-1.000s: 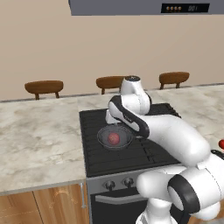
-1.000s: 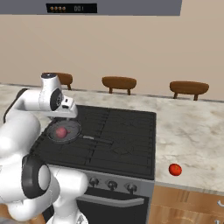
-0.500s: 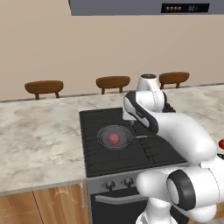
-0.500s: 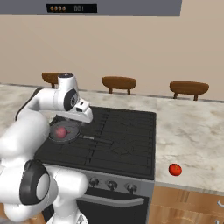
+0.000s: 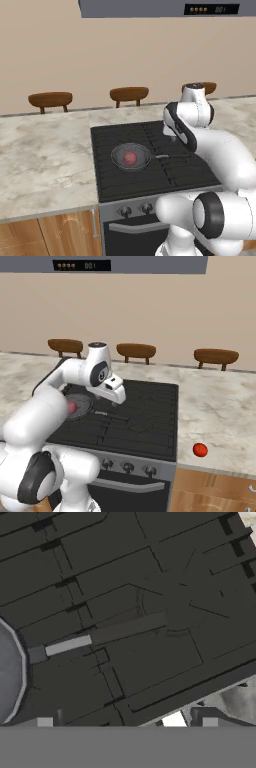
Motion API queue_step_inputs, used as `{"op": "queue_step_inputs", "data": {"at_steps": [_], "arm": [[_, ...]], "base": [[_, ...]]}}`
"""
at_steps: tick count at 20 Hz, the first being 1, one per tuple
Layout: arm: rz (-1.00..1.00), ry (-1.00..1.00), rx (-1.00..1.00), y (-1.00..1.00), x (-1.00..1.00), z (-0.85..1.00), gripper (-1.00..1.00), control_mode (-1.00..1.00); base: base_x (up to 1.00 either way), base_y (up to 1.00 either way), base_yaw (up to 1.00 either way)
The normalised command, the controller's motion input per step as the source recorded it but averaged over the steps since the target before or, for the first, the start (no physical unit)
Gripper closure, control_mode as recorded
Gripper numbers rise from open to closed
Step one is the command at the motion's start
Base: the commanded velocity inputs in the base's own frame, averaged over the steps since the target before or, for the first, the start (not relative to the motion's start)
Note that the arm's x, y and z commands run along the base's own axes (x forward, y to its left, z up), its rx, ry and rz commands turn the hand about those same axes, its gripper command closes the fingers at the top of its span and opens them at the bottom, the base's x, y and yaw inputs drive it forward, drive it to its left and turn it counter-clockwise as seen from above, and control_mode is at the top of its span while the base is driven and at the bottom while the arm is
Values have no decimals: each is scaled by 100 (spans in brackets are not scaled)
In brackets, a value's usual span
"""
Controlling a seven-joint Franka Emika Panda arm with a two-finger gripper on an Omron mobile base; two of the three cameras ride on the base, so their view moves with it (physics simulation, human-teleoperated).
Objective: Place the pan on the front left burner on the stove. Then place the tomato and the onion in the pan and turn on the front left burner.
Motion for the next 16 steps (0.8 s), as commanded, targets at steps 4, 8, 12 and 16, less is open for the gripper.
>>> {"op": "queue_step_inputs", "data": {"at_steps": [4, 8, 12, 16], "arm": [[-19, 0, 0, -78, -37, 0, -100, -100], [-18, 0, 0, -79, -16, 0, -100, -100], [-18, 0, 0, -71, 0, 1, -100, -100], [-17, 0, 0, -62, -9, 0, -100, -100]], "base": [[0, 0, 0], [0, 0, 0], [0, 0, 0], [0, 0, 0]]}}
